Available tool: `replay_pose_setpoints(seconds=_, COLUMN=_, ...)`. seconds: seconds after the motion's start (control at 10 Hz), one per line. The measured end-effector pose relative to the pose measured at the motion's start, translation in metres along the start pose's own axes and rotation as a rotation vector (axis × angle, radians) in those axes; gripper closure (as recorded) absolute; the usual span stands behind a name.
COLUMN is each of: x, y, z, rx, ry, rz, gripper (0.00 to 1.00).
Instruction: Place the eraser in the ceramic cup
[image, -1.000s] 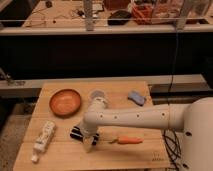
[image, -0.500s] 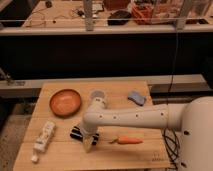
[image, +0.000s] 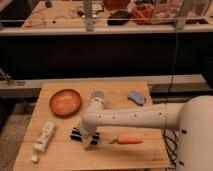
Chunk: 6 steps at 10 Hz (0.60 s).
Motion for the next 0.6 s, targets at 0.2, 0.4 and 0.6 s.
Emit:
replay_pose_setpoints(seconds=0.2, x=-0.0003, y=0.0001, z=0.0000, rx=-0.003, ry=0.003, rz=0.004, gripper=0.69)
replay_pose_setpoints(seconds=0.4, x=-0.0019, y=-0.0008, z=-0.0010, rx=-0.010, ry=0.006, rz=0.006, gripper=0.89)
replay_pose_setpoints(seconds=0.6, x=-0.0022, y=-0.0014, z=-0.0055, rx=-0.014, ry=0.011, rz=0.002, gripper=0.99)
